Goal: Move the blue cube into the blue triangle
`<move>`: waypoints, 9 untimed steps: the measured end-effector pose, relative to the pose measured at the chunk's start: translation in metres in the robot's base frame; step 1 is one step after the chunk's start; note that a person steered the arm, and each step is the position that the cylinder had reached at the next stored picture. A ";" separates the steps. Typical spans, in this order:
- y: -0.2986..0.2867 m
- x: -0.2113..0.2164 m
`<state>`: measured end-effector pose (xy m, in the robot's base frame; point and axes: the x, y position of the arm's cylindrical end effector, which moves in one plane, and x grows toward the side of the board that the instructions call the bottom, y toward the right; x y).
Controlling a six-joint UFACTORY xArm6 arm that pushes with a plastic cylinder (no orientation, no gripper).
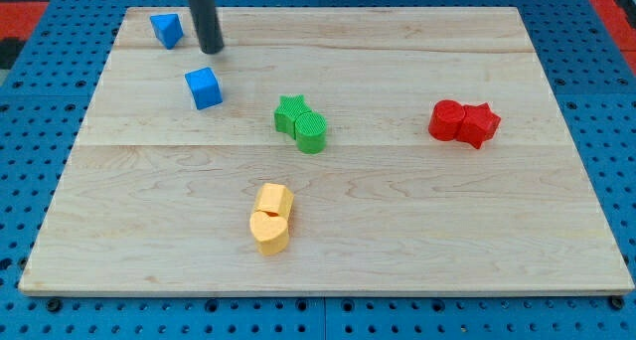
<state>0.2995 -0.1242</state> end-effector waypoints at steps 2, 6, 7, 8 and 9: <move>-0.011 0.057; -0.117 0.071; -0.113 0.032; -0.104 0.030; -0.074 0.052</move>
<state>0.3519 -0.1982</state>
